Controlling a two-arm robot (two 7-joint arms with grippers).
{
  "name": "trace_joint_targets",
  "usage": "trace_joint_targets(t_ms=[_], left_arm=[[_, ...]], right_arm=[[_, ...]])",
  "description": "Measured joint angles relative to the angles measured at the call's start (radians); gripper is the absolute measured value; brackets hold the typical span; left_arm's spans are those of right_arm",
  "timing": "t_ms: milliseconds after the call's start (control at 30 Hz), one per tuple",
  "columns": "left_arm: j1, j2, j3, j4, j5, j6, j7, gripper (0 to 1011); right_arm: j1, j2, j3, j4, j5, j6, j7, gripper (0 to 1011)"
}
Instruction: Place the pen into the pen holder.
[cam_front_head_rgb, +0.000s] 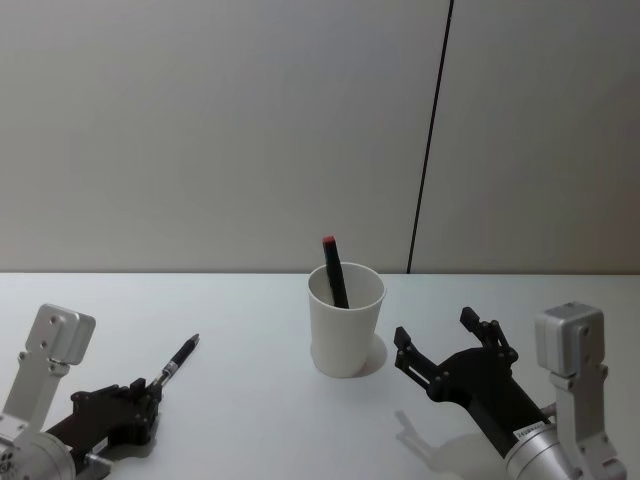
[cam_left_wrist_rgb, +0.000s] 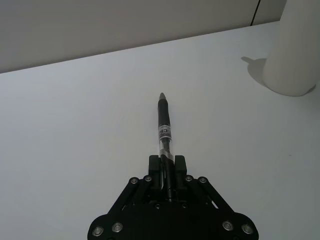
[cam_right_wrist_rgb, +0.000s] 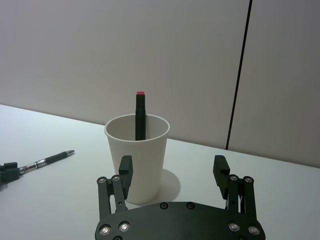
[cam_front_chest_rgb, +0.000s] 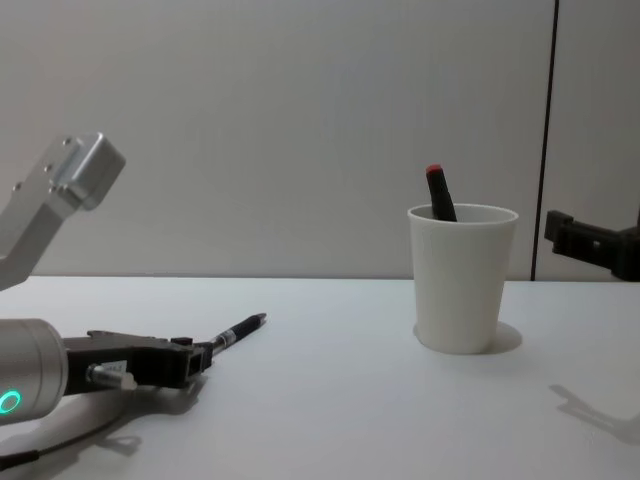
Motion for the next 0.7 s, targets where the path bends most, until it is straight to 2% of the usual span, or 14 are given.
trace_joint_targets(t_ms=[300,700], left_arm=[[0.017,-0.005,-0.019,-0.023,0.001,-0.050,-0.001,185],[0.038,-0.018,-0.063,-0.089,-0.022,-0.166,-0.024,185]], right_arm=[[0.000,0.000,0.000,0.000,0.000,0.000,0.000,1001],[0.000,0.000,0.000,0.000,0.000,0.000,0.000,1001]])
